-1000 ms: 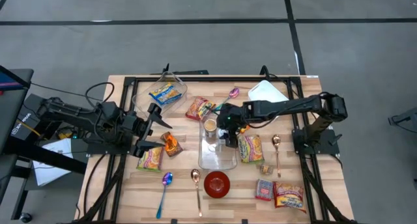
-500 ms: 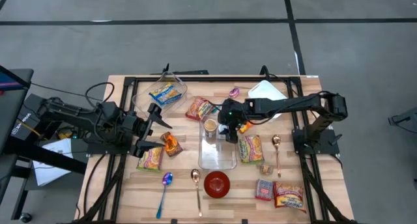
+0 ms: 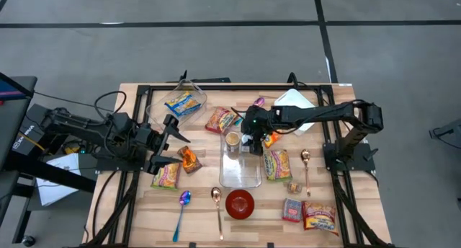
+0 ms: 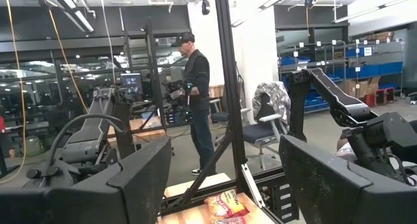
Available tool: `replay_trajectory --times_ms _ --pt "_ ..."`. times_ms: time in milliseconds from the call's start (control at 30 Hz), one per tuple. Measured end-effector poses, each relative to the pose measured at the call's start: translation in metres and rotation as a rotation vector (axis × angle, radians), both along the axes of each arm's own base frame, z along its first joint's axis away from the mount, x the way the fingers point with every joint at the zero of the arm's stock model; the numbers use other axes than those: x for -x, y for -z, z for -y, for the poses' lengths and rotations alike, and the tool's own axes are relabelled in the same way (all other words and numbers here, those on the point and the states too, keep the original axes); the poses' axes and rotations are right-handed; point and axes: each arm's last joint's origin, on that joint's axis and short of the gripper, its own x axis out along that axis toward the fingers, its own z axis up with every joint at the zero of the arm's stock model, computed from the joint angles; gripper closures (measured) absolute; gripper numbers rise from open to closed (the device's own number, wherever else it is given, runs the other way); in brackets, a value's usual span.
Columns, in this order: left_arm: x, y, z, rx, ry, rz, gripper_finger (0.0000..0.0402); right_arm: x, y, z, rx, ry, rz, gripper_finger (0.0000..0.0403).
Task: Pick & Place Food Item
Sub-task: Put the white spice bottle into the bottom transparent bin
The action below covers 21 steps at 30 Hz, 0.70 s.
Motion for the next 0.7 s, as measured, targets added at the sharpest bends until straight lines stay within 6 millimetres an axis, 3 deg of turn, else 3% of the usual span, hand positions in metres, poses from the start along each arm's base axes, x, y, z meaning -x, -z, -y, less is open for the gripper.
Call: replay_trajectory --times_ms 600,700 --pt "0.0 0.0 0.0 0.001 -0.006 0.0 0.0121 0.002 0.01 0.0 0.015 -0.013 0.029 0.0204" --pt "0.0 0.0 0.0 0.001 -0.005 0.0 0.0121 0.002 0.01 0.0 0.005 0.002 0.027 0.0173"
